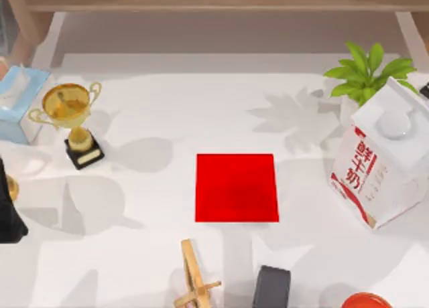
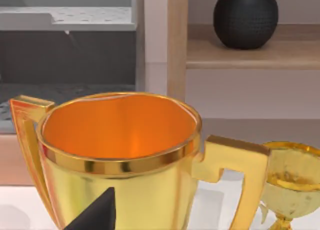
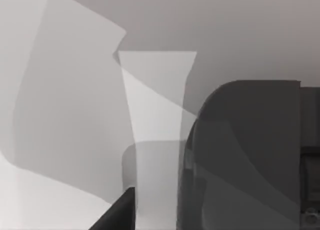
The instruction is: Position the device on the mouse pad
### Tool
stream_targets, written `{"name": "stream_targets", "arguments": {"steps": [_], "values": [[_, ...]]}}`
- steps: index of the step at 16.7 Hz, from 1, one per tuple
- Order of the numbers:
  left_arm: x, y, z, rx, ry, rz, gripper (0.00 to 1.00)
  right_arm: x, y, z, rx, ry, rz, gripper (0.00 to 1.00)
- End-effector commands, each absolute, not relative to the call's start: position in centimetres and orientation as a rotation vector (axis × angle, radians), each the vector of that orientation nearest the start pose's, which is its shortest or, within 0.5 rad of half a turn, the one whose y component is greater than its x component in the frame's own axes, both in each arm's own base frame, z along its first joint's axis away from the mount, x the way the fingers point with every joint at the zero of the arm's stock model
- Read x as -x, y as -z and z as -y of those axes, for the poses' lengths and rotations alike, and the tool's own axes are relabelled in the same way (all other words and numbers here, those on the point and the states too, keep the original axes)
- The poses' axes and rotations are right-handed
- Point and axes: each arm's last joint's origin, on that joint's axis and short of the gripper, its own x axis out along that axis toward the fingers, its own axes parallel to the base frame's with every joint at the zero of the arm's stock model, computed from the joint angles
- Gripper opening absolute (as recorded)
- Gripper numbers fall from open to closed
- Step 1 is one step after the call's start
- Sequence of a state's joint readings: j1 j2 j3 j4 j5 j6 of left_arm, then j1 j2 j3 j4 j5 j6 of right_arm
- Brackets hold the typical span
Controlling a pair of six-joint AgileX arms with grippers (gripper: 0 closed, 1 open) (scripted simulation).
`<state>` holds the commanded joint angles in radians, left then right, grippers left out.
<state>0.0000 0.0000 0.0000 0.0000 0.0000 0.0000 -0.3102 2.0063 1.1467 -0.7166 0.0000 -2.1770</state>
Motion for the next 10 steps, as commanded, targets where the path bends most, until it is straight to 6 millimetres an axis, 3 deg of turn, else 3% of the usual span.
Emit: {"name": "stream_targets", "arguments": {"steps": [3, 10], "values": [[-10.57, -16.00, 0.12, 0.000, 0.000, 0.000, 1.00, -32.62, -9.34, 10.23, 1.424, -1.434, -1.051, 0.02], [-10.57, -16.00, 0.12, 0.000, 0.000, 0.000, 1.00, -32.62, -9.34, 10.23, 1.424, -1.434, -1.051, 0.00]]}}
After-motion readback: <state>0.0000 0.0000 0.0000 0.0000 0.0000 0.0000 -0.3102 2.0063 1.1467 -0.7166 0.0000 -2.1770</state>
